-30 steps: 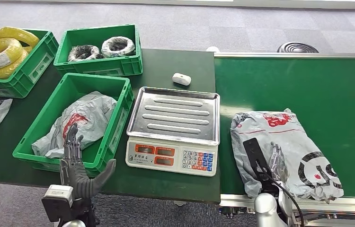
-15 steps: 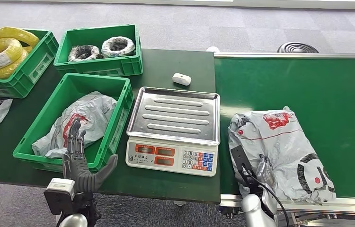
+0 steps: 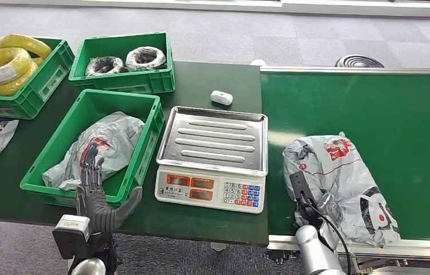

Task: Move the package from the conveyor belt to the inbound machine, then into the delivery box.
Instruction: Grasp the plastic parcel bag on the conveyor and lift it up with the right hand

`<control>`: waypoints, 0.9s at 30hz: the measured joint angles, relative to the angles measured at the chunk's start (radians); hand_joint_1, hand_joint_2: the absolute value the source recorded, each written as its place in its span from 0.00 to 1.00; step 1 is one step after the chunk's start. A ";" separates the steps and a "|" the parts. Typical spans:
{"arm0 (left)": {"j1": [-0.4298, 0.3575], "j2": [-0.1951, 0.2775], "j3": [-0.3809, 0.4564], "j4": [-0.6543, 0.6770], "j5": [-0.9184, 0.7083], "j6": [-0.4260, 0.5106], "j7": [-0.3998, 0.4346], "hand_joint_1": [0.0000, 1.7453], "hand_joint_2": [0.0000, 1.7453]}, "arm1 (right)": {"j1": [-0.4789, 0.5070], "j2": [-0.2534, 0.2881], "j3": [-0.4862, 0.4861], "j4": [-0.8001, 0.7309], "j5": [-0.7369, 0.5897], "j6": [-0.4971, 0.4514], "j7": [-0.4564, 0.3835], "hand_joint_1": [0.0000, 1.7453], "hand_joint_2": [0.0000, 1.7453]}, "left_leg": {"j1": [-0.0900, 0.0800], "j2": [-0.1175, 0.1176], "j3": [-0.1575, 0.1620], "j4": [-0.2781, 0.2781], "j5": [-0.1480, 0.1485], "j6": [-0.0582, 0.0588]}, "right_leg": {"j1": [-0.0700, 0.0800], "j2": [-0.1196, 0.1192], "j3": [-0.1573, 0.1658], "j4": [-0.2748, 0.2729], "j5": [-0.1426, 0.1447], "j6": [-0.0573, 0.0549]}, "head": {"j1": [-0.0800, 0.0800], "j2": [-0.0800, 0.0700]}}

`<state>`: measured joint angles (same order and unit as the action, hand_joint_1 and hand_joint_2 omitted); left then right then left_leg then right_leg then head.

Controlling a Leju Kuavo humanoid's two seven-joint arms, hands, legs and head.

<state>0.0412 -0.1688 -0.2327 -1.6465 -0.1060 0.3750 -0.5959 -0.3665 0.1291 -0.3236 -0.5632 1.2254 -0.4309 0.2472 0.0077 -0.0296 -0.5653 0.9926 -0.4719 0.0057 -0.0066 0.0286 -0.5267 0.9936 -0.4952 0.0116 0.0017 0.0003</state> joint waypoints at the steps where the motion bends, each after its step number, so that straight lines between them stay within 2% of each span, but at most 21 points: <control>1: 0.000 0.000 0.000 0.000 0.000 0.001 0.000 0.00 1.00 | -0.006 -0.002 -0.005 0.009 -0.004 0.000 -0.014 1.00 1.00 | 0.000 0.000 0.001 0.000 0.000 0.000 | 0.000 0.000 0.001 0.000 0.000 0.000 | 0.000 0.000; 5: 0.000 0.002 0.000 0.000 0.005 0.007 -0.004 0.00 1.00 | -0.018 -0.005 -0.027 0.027 -0.060 0.009 -0.118 1.00 1.00 | 0.000 0.001 0.002 0.000 -0.001 0.001 | 0.000 0.001 0.002 -0.001 0.001 0.001 | 0.000 0.000; 9: 0.009 0.006 0.000 0.000 0.017 0.022 -0.022 0.00 1.00 | -0.008 0.009 -0.043 0.013 -0.204 0.095 -0.333 1.00 1.00 | 0.001 0.006 0.002 0.000 -0.001 0.000 | 0.002 0.005 0.002 -0.001 0.002 -0.001 | 0.000 0.000; 12: 0.021 0.011 0.000 0.001 0.023 0.036 -0.042 0.00 1.00 | 0.047 0.040 -0.019 -0.088 -0.370 0.207 -0.492 1.00 1.00 | 0.002 0.008 0.001 0.000 -0.001 -0.001 | 0.004 0.007 0.000 0.000 0.003 -0.002 | 0.000 0.000; 14: 0.035 0.013 0.001 0.001 0.027 0.048 -0.055 0.00 1.00 | 0.108 0.064 0.031 -0.213 -0.456 0.217 -0.540 1.00 1.00 | 0.002 0.006 -0.002 0.000 -0.001 -0.001 | 0.004 0.007 -0.003 0.001 0.003 -0.002 | 0.000 0.000; 17: 0.060 0.015 0.002 0.000 0.031 0.062 -0.071 0.00 1.00 | 0.199 0.083 0.137 -0.447 -0.467 0.097 -0.537 1.00 1.00 | 0.002 0.006 -0.008 0.000 -0.001 -0.002 | 0.004 0.006 -0.010 0.004 0.002 -0.002 | -0.001 0.000; 21: 0.076 0.017 -0.002 -0.001 0.034 0.073 -0.089 0.00 1.00 | 0.279 0.083 0.291 -0.780 -0.355 -0.111 -0.505 1.00 1.00 | 0.002 0.006 -0.012 0.000 -0.001 -0.002 | 0.004 0.007 -0.015 0.004 0.002 -0.003 | 0.000 0.000; 24: 0.078 0.016 -0.013 0.000 0.034 0.074 -0.096 0.00 1.00 | 0.304 0.083 0.383 -0.967 -0.274 -0.205 -0.497 1.00 1.00 | 0.002 0.006 -0.012 0.000 -0.001 -0.002 | 0.004 0.006 -0.015 0.004 0.001 -0.003 | 0.000 0.000; 27: 0.075 0.012 -0.025 0.006 0.034 0.079 -0.098 0.00 1.00 | 0.317 0.090 0.439 -1.101 -0.201 -0.257 -0.498 1.00 1.00 | 0.002 0.005 -0.012 0.000 -0.001 -0.002 | 0.003 0.006 -0.015 0.004 0.001 -0.004 | 0.000 0.000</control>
<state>0.1161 -0.1568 -0.2577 -1.6400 -0.0717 0.4535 -0.6939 -0.0500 0.2195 0.1156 -1.6640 1.0248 -0.6881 -0.2508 0.0098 -0.0242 -0.5777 0.9927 -0.4727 0.0035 -0.0033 0.0341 -0.5418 0.9977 -0.4941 0.0081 0.0014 0.0004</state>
